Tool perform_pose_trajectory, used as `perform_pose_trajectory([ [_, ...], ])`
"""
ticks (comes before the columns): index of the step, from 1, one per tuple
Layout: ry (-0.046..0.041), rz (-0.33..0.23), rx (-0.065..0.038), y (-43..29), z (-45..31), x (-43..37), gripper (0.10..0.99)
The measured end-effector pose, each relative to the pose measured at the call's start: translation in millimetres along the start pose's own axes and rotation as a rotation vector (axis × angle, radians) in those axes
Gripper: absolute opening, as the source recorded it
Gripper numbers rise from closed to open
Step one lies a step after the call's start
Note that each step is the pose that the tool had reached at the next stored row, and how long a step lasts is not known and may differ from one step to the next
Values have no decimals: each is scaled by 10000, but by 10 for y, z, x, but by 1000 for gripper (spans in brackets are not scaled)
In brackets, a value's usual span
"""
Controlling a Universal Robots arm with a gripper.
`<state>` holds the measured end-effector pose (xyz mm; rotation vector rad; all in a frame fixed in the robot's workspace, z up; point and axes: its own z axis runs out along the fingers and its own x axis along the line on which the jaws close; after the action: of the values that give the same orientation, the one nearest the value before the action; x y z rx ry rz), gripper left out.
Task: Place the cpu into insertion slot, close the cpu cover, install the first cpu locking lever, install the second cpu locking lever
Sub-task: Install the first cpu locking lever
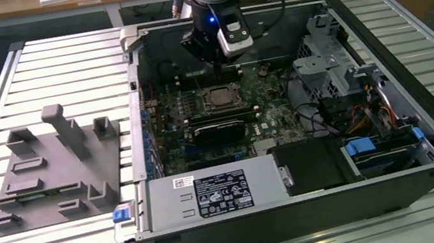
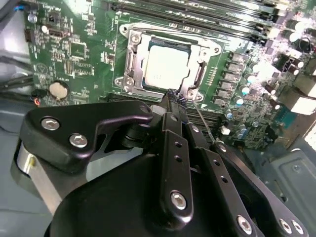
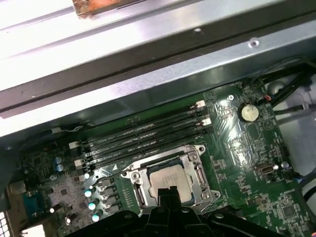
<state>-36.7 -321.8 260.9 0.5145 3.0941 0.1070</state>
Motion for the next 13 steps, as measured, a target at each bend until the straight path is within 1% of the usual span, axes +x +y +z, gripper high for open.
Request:
perform_pose_trajectory([
  [2, 26, -295, -28, 0, 3, 0, 106],
  [6, 82, -1016, -36, -1, 9, 0, 106],
  [9, 131, -1553, -71, -1, 16, 0, 106],
  [11, 158, -1732, -132, -2, 22, 3, 106],
  [13, 162, -1751, -140, -11, 24, 28, 106],
])
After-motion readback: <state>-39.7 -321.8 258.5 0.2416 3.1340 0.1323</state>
